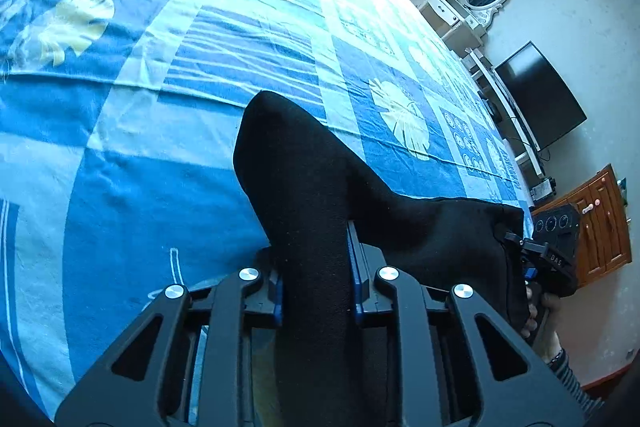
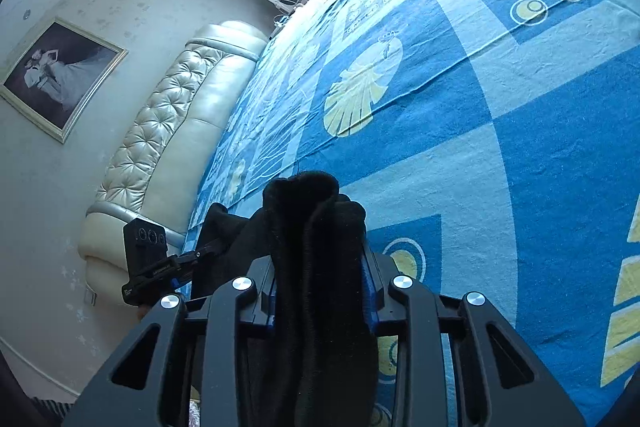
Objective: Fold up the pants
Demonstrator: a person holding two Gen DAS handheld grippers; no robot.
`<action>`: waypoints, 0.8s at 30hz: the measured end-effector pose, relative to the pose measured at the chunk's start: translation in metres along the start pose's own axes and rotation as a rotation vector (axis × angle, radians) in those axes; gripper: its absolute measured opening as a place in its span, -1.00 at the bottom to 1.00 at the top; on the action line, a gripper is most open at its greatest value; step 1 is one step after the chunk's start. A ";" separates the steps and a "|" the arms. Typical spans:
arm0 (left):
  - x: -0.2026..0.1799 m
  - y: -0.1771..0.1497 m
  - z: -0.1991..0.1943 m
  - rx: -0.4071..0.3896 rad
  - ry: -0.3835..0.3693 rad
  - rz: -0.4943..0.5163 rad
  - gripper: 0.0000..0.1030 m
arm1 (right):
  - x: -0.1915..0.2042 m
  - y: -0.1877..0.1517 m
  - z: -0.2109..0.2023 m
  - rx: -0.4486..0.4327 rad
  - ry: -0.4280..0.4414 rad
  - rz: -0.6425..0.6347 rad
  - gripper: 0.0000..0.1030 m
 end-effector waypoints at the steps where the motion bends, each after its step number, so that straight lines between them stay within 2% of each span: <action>1: -0.001 0.009 0.000 -0.005 0.014 0.017 -0.57 | 0.002 0.007 0.003 -0.007 0.001 -0.003 -0.40; 5: 0.006 0.051 0.006 -0.027 0.059 0.053 -0.56 | 0.013 0.045 0.020 -0.035 0.018 -0.004 -0.40; 11: 0.033 0.103 0.026 -0.025 0.135 0.031 -0.56 | 0.025 0.090 0.058 -0.032 0.017 0.001 -0.40; 15: 0.056 0.101 0.043 0.018 0.167 0.004 -0.53 | 0.007 0.093 0.082 0.013 -0.007 0.061 -0.40; 20: 0.066 0.093 0.044 -0.006 0.116 -0.013 -0.49 | -0.015 0.084 0.090 0.025 0.028 0.130 -0.40; 24: 0.068 0.093 0.046 -0.009 0.108 -0.018 -0.47 | -0.017 0.081 0.090 0.022 0.037 0.140 -0.40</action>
Point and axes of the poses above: each gripper's, at about its wrist camera, not at the fingertips, and z roughly the way its jaws point, x to its left, y to its top, the point moved 6 cm from there along z, roughly the way its jaws point, and after that the axes turned 10 degrees about -y, right-handed, at the moved point
